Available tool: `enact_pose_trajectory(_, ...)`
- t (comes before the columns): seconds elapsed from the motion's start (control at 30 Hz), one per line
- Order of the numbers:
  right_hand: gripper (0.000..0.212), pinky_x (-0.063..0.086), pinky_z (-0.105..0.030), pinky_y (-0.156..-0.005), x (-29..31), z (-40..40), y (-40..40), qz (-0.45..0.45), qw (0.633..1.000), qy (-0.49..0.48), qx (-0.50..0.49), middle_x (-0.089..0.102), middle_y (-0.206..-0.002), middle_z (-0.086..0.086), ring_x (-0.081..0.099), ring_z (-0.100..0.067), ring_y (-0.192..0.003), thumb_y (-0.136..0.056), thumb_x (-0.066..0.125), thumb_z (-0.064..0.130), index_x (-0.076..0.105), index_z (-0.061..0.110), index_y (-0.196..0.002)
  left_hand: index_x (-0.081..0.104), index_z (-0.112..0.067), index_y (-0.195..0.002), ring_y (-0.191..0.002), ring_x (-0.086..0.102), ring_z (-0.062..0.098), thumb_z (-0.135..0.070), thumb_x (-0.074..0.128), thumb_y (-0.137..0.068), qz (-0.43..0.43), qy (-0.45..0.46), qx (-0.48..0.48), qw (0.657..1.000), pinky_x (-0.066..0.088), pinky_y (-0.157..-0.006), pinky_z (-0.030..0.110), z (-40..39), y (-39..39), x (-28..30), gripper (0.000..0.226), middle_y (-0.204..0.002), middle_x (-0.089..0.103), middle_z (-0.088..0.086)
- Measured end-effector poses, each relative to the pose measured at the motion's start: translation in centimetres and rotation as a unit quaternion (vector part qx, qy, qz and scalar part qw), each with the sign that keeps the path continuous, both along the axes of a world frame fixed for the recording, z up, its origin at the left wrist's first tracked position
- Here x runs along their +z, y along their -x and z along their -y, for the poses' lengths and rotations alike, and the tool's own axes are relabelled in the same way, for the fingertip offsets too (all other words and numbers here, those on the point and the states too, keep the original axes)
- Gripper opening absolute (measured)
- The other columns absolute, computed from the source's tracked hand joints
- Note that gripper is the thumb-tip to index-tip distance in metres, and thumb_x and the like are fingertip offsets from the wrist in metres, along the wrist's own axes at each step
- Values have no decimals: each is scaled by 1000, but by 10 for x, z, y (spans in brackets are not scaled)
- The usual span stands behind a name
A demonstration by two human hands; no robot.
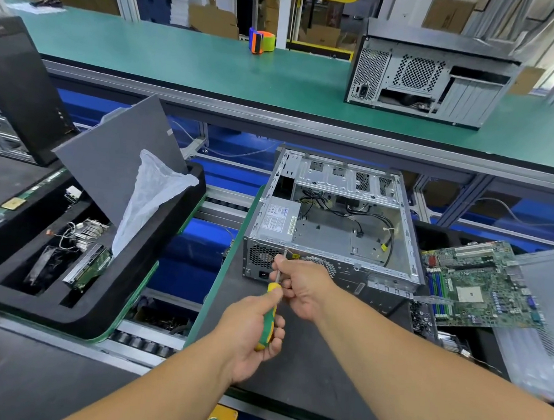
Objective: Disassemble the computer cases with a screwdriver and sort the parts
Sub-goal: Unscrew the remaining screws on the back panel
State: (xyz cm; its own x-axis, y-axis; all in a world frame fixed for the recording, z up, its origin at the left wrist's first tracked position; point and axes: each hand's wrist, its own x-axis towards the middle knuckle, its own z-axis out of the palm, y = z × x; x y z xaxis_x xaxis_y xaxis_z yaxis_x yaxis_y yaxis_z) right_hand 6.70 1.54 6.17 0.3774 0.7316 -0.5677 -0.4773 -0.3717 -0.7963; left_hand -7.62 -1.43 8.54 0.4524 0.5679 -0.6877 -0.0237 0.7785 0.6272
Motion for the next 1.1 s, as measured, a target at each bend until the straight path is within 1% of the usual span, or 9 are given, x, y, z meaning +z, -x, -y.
enact_pose_trajectory(0.13,20,30,-18,-32,-2,-2,4,20,999,12,-25,61,-67,-13,42,-9,-34,-94,75,19,64,3,-93,60,-12,-90,-51,54,12,-20,74,-95,-18,-41,-3,999,50,-46,25,6,-2,-7,17,-64,59,4)
enact_pose_trajectory(0.3,34,29,-19,-39,-3,6,0,-38,999,-2,26,71,-69,-7,38,-8,-47,-108,51,28,70,2,-99,66,-7,-104,-51,57,14,-40,57,-105,-35,5,8,999,45,-42,25,2,-4,-4,34,-75,71,10)
enact_pose_trajectory(0.43,27,31,-19,-38,-3,8,-1,-24,999,-2,21,69,-68,-7,40,-6,-44,-105,57,22,70,0,-96,74,-6,-105,-52,55,15,-51,44,-108,-9,48,1,999,37,-39,23,2,1,-5,54,-78,71,11)
enact_pose_trajectory(0.53,22,26,-18,-34,-4,4,1,-2,1000,1,9,64,-63,-8,37,-6,-37,-101,64,19,65,1,-89,72,-8,-108,-51,51,15,-54,58,-101,-11,39,9,999,37,-40,22,1,1,-7,49,-71,63,10)
enact_pose_trajectory(0.63,20,29,-19,-32,-4,3,2,16,1000,13,-6,60,-59,-7,39,-7,-34,-93,75,18,63,6,-86,62,-11,-105,-51,51,13,-38,75,-94,-30,-7,-7,1000,42,-42,23,5,1,-10,32,-67,59,6)
enact_pose_trajectory(0.73,23,29,-19,-33,-3,3,4,21,999,18,-15,61,-60,-7,41,-8,-35,-90,79,22,62,7,-85,59,-10,-98,-51,54,13,-27,76,-94,-31,-16,0,999,48,-44,24,8,2,-12,24,-65,61,5)
enact_pose_trajectory(0.9,33,26,-18,-39,-4,5,-1,-37,999,14,14,69,-68,-6,36,-7,-47,-106,53,28,72,3,-100,69,-5,-96,-51,56,17,-54,51,-104,-30,14,15,999,46,-42,26,5,2,-7,52,-73,68,12)
enact_pose_trajectory(0.97,32,28,-18,-39,-4,5,-2,-25,999,11,17,69,-67,-4,36,-6,-47,-107,52,26,72,2,-100,73,-5,-95,-51,55,16,-57,44,-106,-22,17,6,1000,43,-41,25,5,3,-8,61,-74,68,12)
enact_pose_trajectory(1.1,28,28,-18,-36,-6,3,0,5,1000,18,0,66,-62,-4,36,-5,-40,-104,60,24,70,2,-90,70,-8,-109,-51,52,17,-58,60,-99,-9,13,-2,1000,42,-43,25,5,3,-7,52,-72,65,12)
